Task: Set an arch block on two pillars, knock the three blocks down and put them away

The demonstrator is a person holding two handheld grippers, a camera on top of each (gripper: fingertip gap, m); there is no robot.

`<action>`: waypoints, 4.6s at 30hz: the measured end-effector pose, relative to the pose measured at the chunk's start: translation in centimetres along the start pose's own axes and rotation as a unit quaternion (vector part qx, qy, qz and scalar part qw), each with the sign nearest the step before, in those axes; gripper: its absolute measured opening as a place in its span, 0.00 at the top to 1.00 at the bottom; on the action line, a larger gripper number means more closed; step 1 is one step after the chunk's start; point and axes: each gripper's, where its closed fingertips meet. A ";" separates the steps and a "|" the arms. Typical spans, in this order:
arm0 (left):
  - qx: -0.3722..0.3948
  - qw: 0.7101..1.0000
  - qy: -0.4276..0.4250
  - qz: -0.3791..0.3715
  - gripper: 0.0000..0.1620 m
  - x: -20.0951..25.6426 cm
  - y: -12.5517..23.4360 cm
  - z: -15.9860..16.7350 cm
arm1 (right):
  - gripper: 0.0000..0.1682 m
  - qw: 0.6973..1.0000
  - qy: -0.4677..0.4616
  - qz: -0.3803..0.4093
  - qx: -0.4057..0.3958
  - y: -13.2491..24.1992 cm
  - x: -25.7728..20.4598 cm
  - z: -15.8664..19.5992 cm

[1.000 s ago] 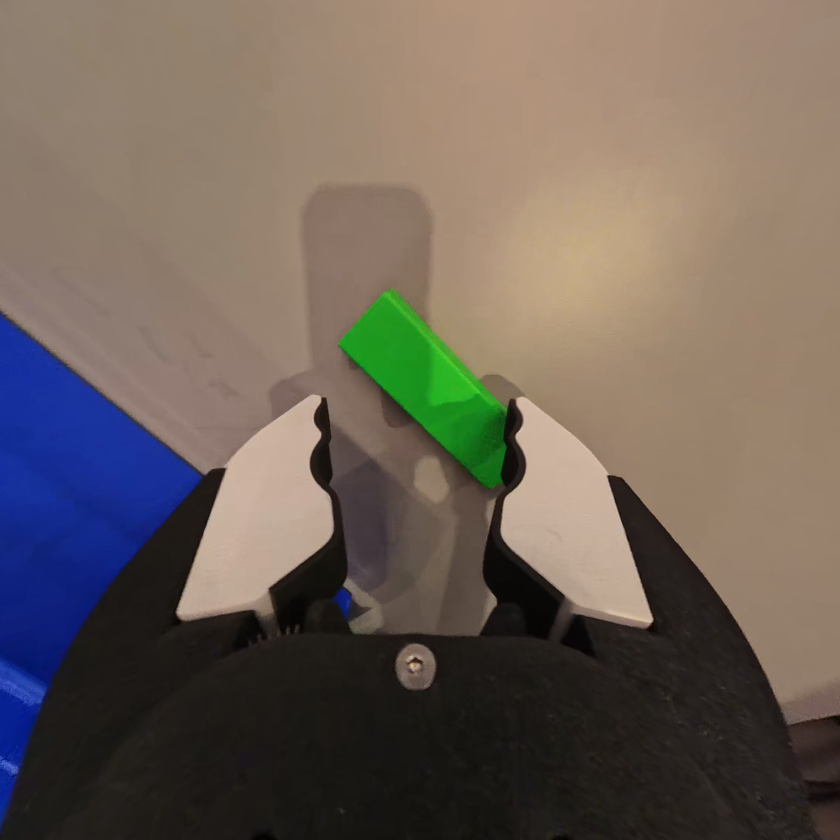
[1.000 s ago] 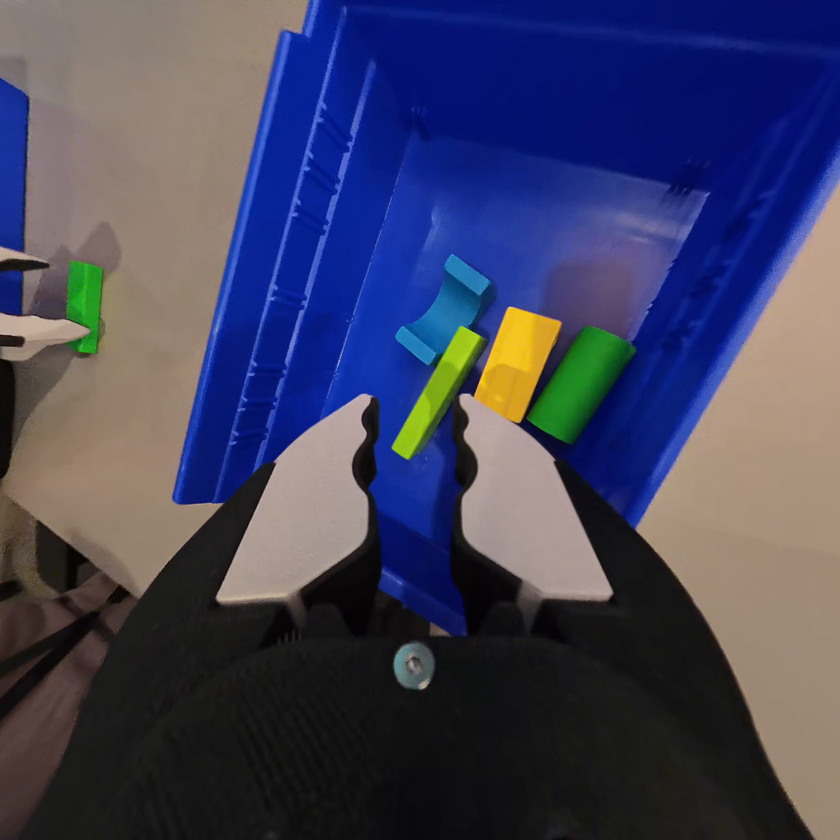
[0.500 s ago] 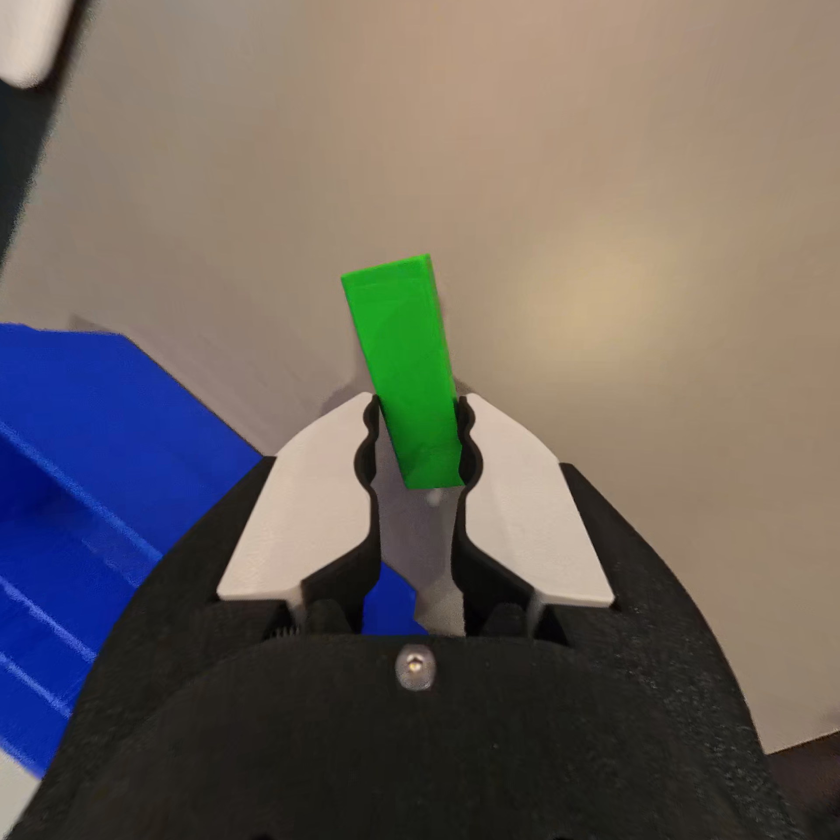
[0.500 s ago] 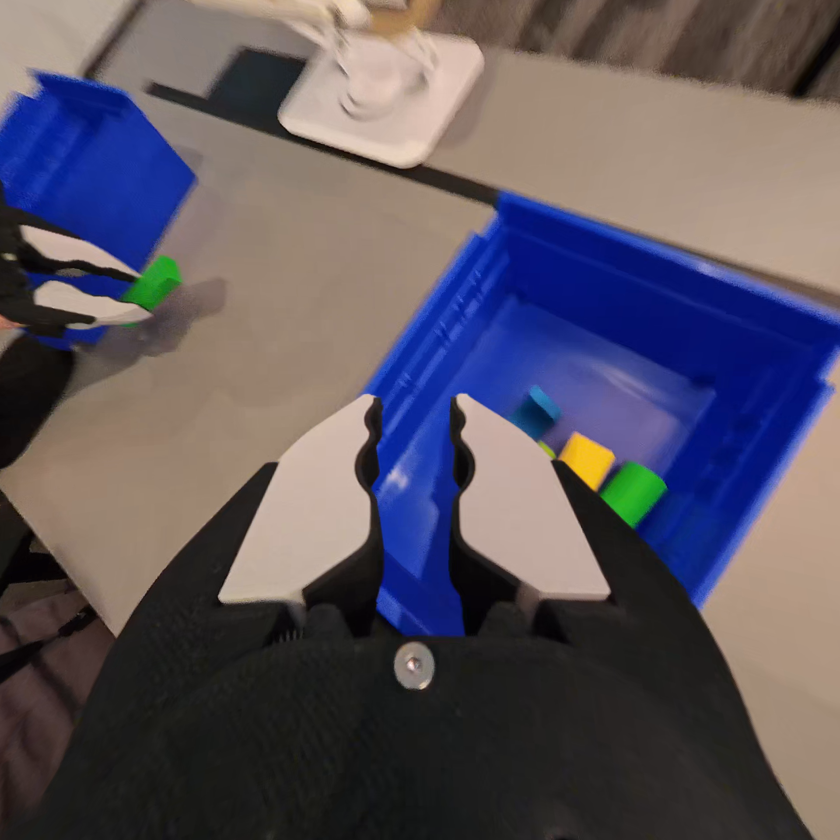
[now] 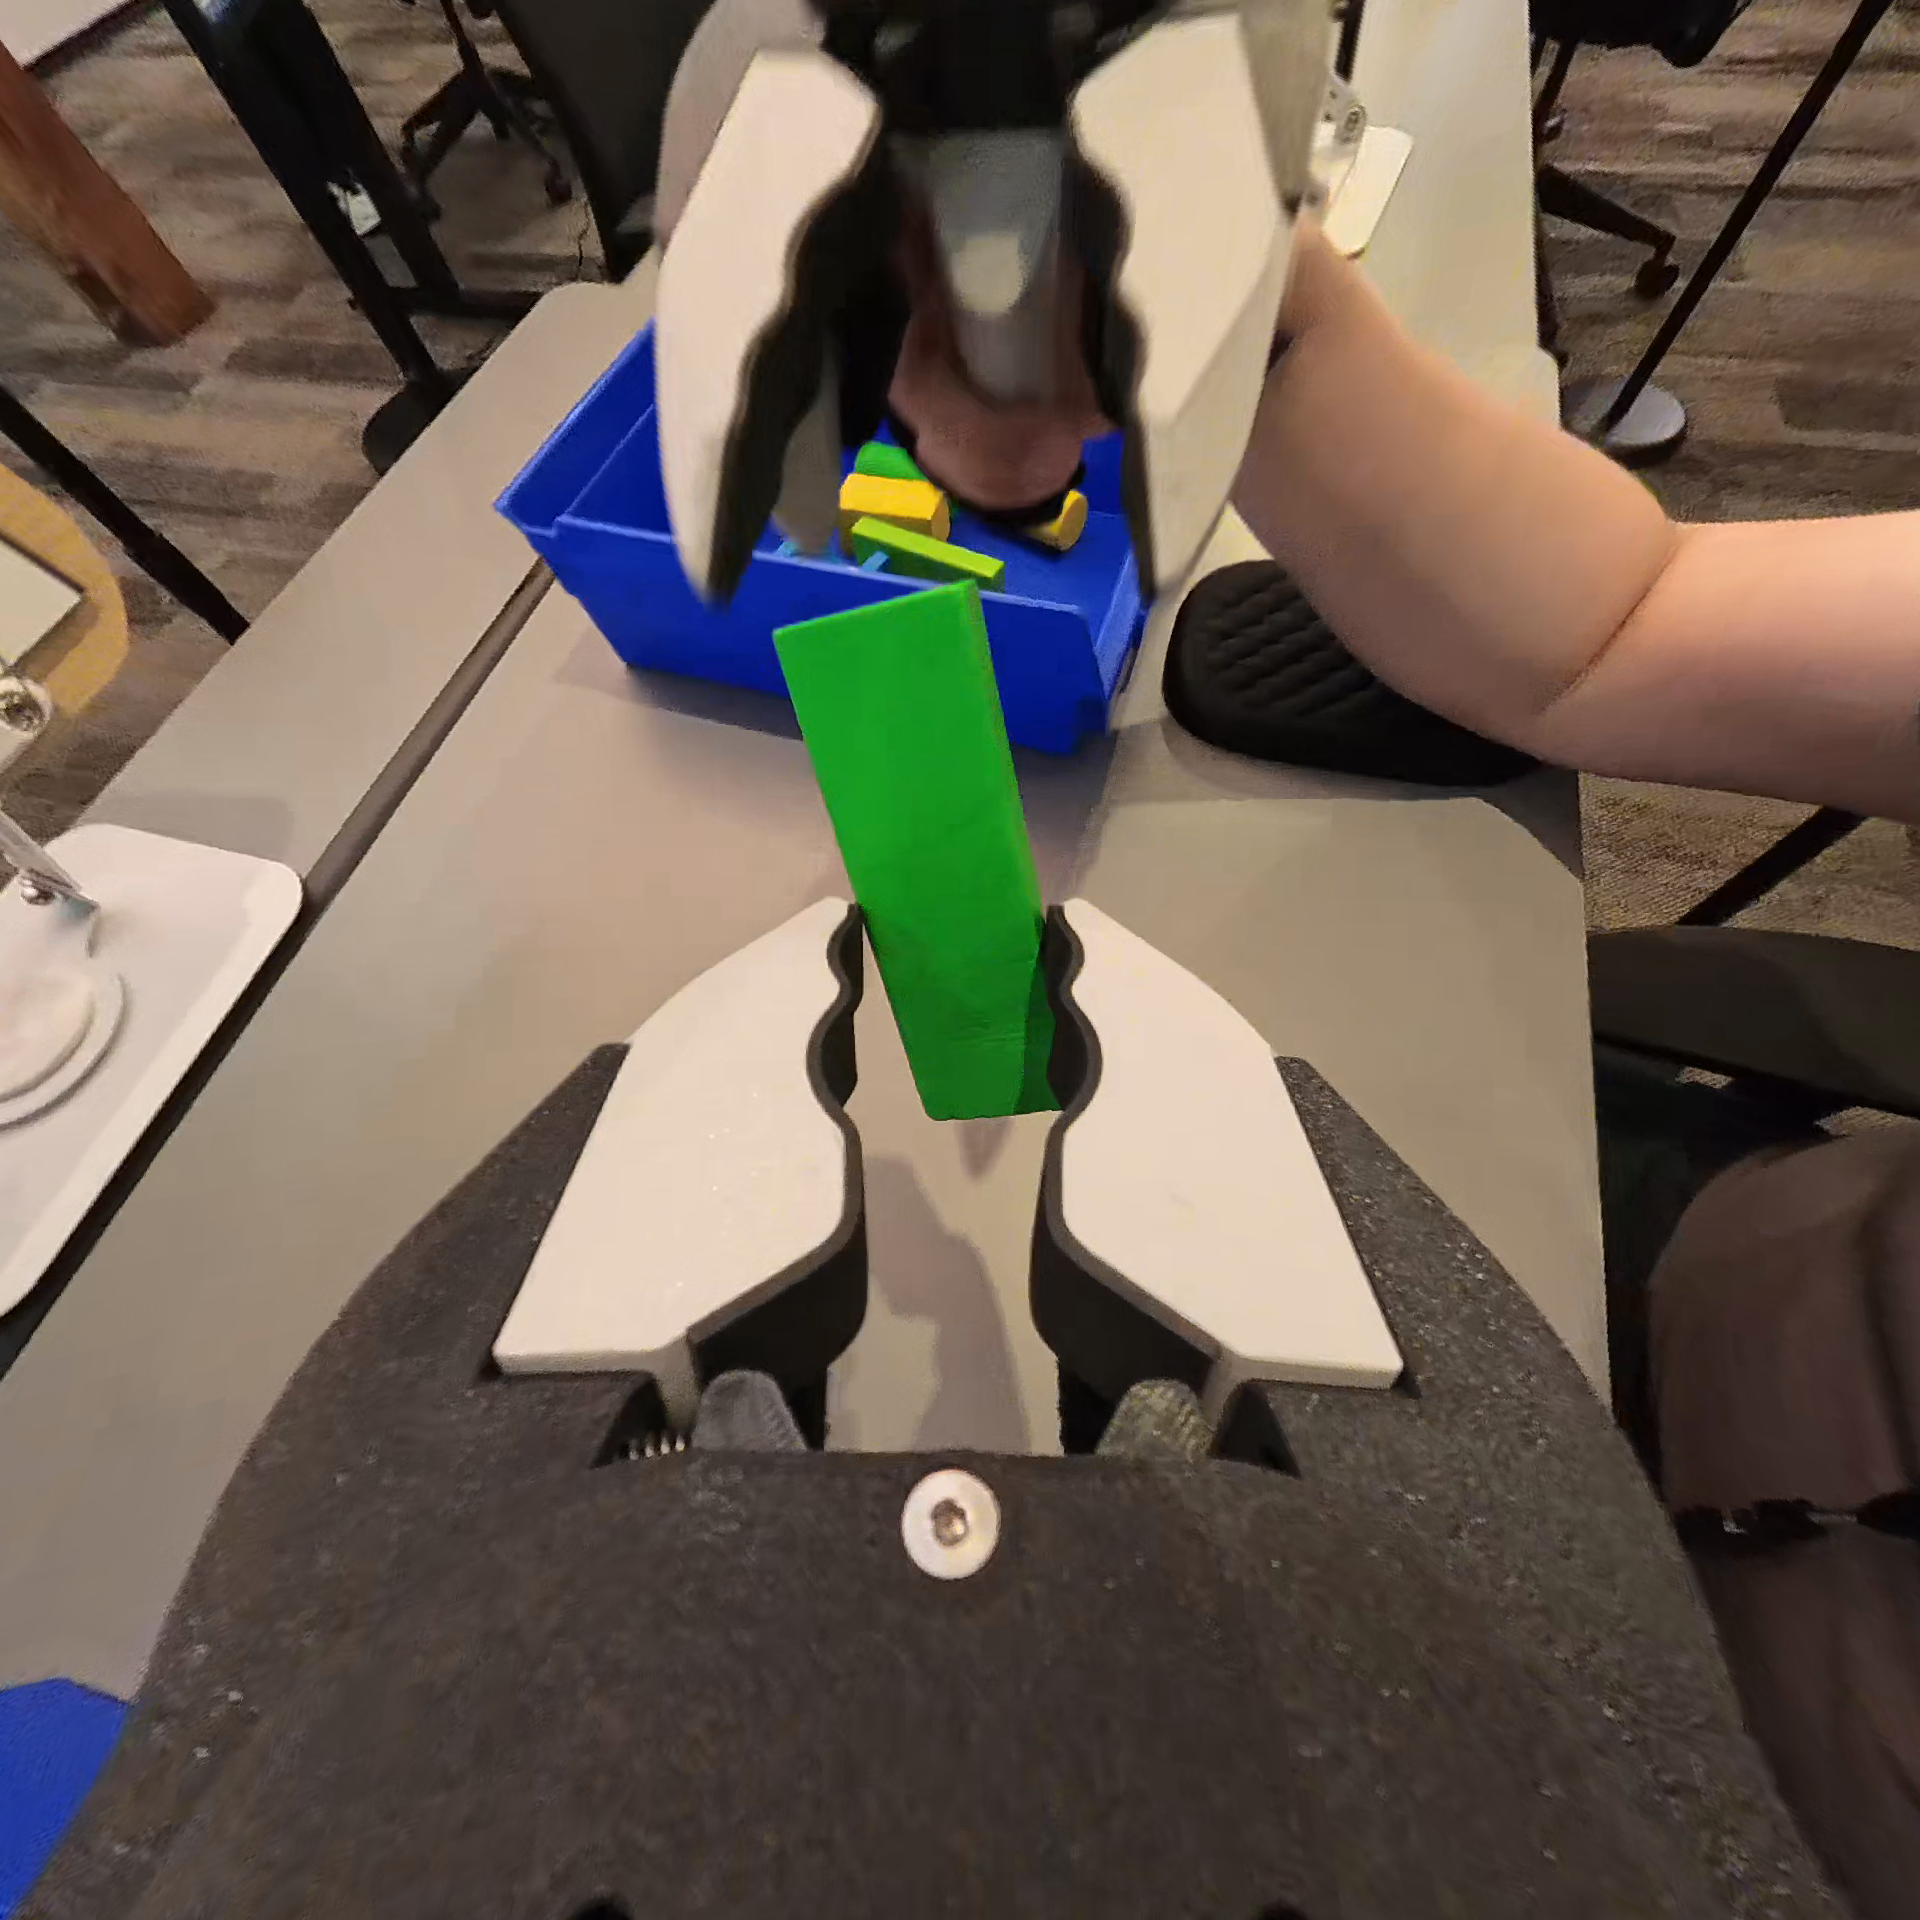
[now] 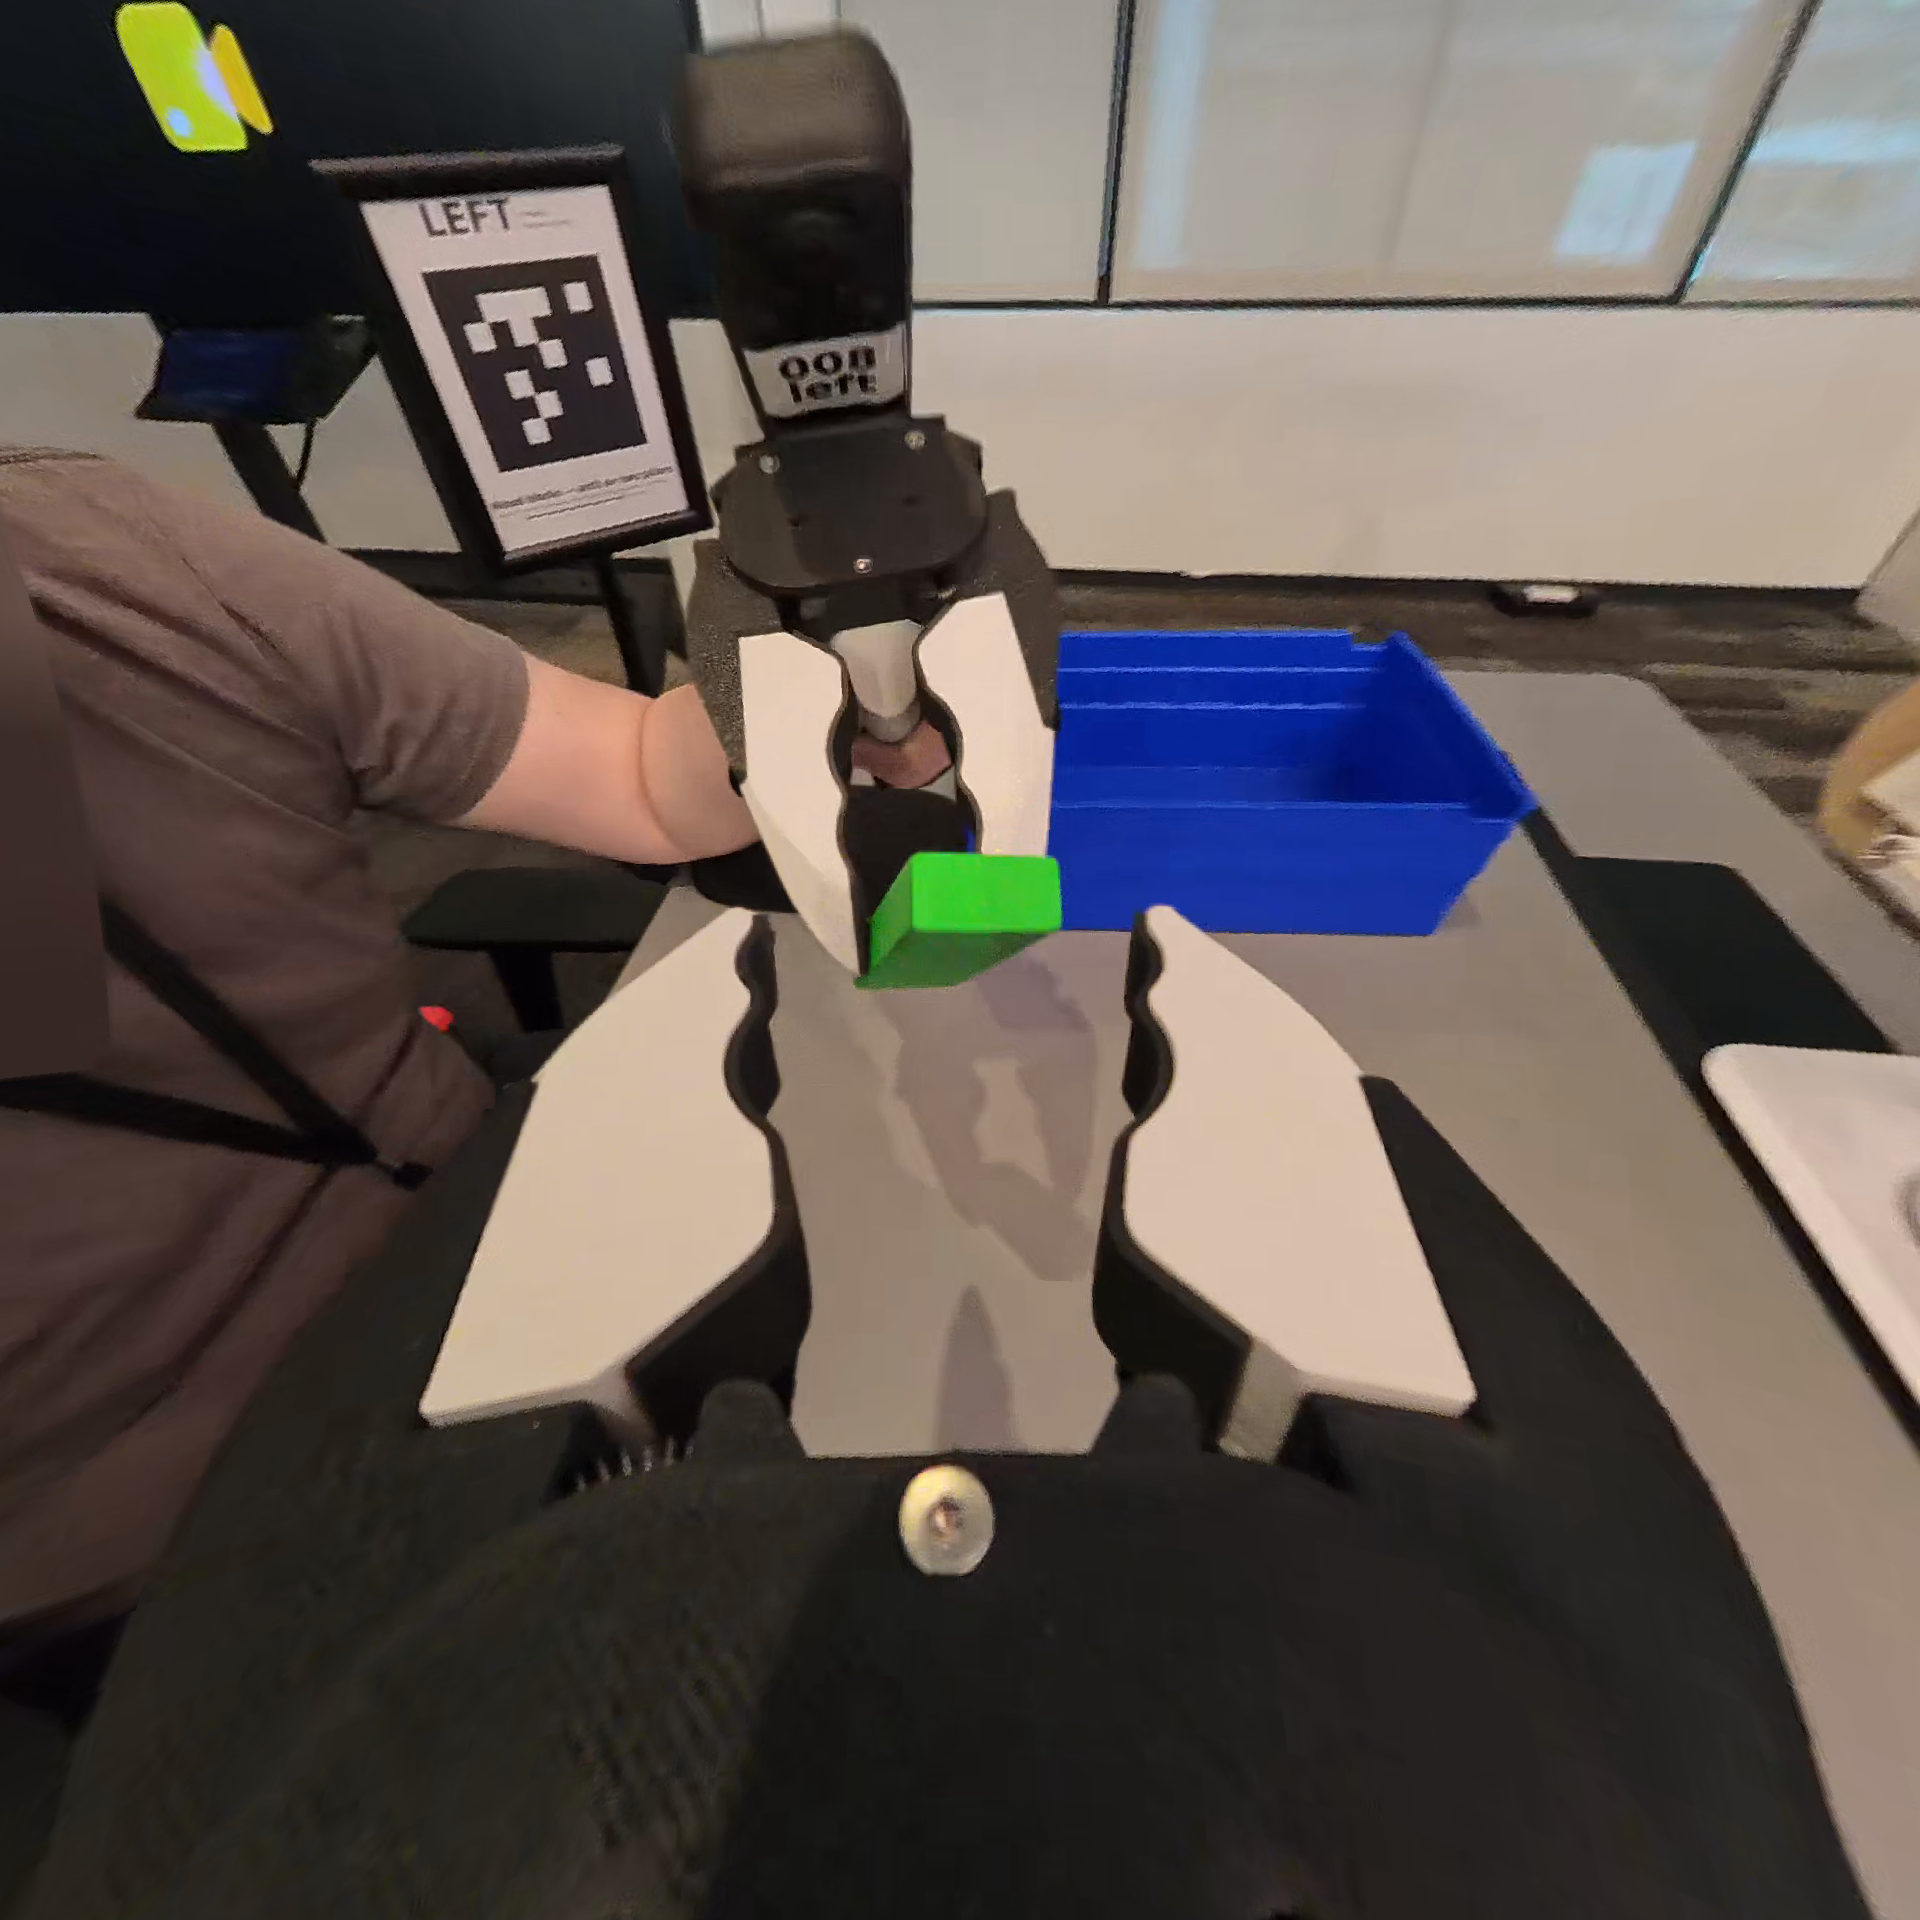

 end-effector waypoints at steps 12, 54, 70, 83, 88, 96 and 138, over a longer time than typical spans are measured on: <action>0.128 0.991 0.014 -0.040 0.49 -3.1 4.2 -4.0 | 0.80 0.981 0.013 0.178 -0.081 9.9 3.1 -0.5; -0.191 0.807 0.276 -0.485 0.52 -20.4 31.8 19.4 | 0.65 0.742 -0.127 0.597 -0.276 35.4 11.1 13.0; -0.348 0.729 0.427 -0.406 0.60 -18.4 31.0 30.0 | 0.95 0.634 -0.390 0.619 -0.252 38.0 9.3 20.5; -0.360 0.757 0.453 -0.305 0.94 -16.6 26.8 29.9 | 0.94 0.653 -0.411 0.603 -0.202 37.8 9.4 20.5; -0.371 0.764 0.436 -0.299 0.93 -16.9 25.5 29.5 | 0.95 0.650 -0.396 0.607 -0.227 37.9 9.4 20.5; -0.355 0.770 0.446 -0.286 0.93 -16.9 25.2 29.3 | 0.86 0.743 -0.127 0.558 -0.347 34.2 9.7 13.5; -0.353 0.775 0.442 -0.281 0.93 -16.7 25.3 29.3 | 0.80 0.755 -0.201 0.583 -0.224 29.1 13.4 11.2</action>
Point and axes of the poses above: each gripper's, where its closed fingertips meet, y back along the fingers, z out of its underside, x = y × z across the jaws, and after that the axes turned 9 degrees about x, right-handed
